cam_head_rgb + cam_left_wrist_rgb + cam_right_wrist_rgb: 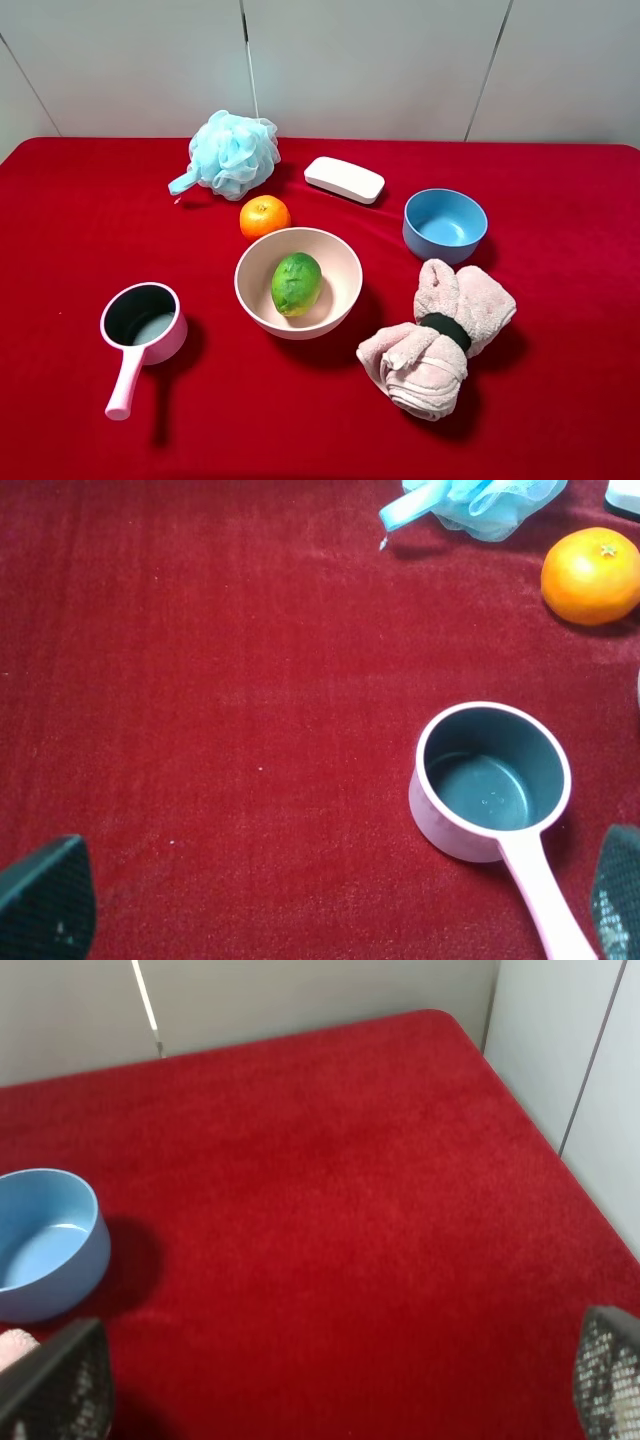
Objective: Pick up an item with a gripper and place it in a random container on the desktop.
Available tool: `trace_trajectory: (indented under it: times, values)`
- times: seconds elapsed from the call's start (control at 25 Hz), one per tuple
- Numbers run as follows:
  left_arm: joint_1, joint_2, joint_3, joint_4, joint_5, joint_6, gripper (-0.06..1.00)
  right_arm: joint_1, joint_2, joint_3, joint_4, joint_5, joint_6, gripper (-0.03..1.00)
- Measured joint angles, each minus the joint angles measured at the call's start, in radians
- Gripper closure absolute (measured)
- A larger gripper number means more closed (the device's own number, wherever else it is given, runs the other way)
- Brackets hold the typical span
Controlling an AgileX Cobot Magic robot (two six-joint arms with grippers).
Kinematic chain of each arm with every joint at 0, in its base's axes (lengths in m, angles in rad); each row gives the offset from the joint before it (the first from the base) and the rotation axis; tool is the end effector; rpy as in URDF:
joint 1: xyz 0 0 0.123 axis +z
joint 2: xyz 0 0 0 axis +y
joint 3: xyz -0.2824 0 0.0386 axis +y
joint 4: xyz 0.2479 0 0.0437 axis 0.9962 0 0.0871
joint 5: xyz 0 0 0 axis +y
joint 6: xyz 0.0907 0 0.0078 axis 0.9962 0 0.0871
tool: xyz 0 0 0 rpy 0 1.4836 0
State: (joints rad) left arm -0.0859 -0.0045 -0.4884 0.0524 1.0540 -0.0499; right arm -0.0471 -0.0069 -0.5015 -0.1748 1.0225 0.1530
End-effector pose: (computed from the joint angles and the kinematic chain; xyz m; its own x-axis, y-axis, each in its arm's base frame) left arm -0.0036 0.0045 0.2746 -0.4551 0.0151 -0.8903 0.0344 0.9994 -0.0006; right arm -0.0059 -0.0133 0.2817 -0.3955 0.0792 -0.9151 0.2065 0.9784 -0.0046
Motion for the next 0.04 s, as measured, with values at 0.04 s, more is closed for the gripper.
trace_trajectory:
  times: [0.04]
  values:
    - [0.0,0.0,0.0,0.0,0.0,0.0,-0.05,0.0,0.0,0.0,0.0,0.0,0.0,0.27]
